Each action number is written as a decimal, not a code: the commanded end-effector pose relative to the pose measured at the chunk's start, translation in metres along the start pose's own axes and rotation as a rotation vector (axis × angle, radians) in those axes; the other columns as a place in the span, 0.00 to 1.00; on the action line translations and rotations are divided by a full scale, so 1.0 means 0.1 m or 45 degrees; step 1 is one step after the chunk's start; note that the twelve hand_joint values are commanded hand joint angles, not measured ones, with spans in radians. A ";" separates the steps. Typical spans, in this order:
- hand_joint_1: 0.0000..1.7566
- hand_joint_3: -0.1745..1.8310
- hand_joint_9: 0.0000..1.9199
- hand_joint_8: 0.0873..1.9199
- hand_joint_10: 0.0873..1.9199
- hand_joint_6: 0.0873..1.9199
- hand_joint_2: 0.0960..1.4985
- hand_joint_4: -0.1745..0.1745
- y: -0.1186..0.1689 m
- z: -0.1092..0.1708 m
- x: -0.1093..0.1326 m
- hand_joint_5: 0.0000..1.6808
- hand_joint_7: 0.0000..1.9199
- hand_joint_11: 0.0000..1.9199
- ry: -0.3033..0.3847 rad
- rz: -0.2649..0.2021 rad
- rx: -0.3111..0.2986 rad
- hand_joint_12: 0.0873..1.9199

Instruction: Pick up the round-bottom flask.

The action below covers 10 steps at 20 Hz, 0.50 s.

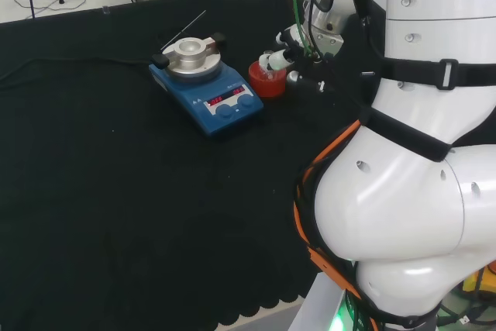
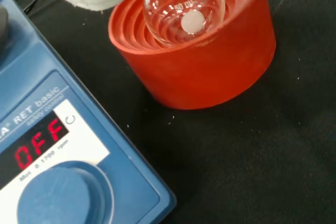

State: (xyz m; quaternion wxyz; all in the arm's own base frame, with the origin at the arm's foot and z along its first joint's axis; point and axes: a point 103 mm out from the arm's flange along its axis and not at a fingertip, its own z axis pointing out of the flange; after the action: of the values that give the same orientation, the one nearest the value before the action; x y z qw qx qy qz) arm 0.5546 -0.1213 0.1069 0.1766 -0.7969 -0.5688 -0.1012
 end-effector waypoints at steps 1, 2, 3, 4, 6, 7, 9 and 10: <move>0.44 0.36 0.23 0.33 0.35 0.00 0.38 0.30 0.10 0.06 -0.02 0.35 0.17 0.02 0.021 -0.015 0.000 0.70; 0.44 0.36 0.23 0.33 0.35 0.00 0.38 0.30 0.12 0.07 -0.02 0.35 0.17 0.02 0.020 -0.019 0.004 0.70; 0.44 0.36 0.23 0.33 0.35 0.00 0.38 0.30 0.13 0.08 -0.02 0.35 0.17 0.02 0.022 -0.023 0.003 0.70; 0.44 0.36 0.23 0.33 0.35 0.00 0.37 0.30 0.15 0.09 -0.02 0.35 0.17 0.02 0.022 -0.026 0.002 0.70; 0.45 0.36 0.23 0.34 0.35 0.00 0.37 0.30 0.17 0.11 -0.01 0.35 0.18 0.03 0.019 -0.034 -0.006 0.70; 0.46 0.36 0.23 0.33 0.35 0.00 0.37 0.30 0.18 0.11 -0.01 0.35 0.18 0.03 0.018 -0.036 -0.006 0.70; 0.47 0.36 0.23 0.33 0.35 0.00 0.36 0.30 0.20 0.13 -0.01 0.36 0.18 0.03 0.006 -0.044 -0.002 0.70; 0.48 0.36 0.23 0.33 0.35 0.00 0.36 0.30 0.21 0.13 -0.01 0.36 0.18 0.04 0.003 -0.046 -0.003 0.70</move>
State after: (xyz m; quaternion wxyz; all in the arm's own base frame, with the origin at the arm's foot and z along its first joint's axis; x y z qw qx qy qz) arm 0.5703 -0.1233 0.0934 0.1779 -0.7885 -0.5785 -0.1094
